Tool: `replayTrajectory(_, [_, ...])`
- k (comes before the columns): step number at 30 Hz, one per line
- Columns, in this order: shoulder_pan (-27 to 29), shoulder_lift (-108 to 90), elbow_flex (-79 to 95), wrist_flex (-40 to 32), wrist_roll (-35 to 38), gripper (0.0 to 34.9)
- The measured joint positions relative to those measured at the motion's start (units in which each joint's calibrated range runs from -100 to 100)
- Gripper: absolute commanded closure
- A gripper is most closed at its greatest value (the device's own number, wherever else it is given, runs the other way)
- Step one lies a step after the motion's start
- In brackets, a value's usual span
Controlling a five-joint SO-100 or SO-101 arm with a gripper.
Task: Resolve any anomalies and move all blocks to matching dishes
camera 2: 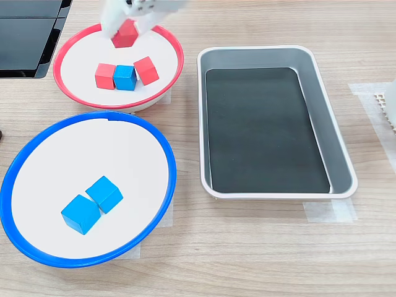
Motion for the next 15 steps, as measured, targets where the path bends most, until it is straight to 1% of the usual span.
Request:
replayTrajectory(2, [1.33, 2.13, -2.0, 0.24, 0.15, 34.7])
replayTrajectory(3, [1.68, 2.81, -2.54, 0.16, 0.15, 34.0])
replayTrajectory(7, [3.01, 4.77, -3.9, -0.16, 2.44, 28.5])
replayTrajectory(8, [3.45, 5.2, -3.99, -0.65, 3.03, 27.5])
replayTrajectory(11, [4.87, 7.08, -3.99, -2.45, 4.54, 23.0])
replayTrajectory(14, [4.69, 8.27, -4.54, -4.0, 5.86, 20.5])
replayTrajectory(15, [4.34, 8.44, -4.81, -4.49, 6.11, 19.0])
